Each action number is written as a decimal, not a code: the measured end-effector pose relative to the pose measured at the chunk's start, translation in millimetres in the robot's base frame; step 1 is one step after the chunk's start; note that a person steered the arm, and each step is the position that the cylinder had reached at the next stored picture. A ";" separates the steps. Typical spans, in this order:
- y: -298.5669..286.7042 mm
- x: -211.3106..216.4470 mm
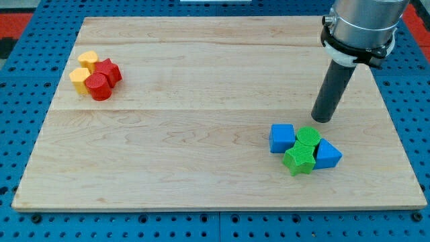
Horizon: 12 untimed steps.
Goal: Move your arm to the bottom right of the blue triangle
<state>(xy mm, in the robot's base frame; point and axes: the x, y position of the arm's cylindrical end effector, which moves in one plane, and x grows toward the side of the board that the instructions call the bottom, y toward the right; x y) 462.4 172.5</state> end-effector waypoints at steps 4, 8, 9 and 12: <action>-129.1 -135.5; -313.1 -181.8; -337.3 -183.0; -394.1 -184.1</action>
<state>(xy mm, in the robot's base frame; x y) 278.2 -221.6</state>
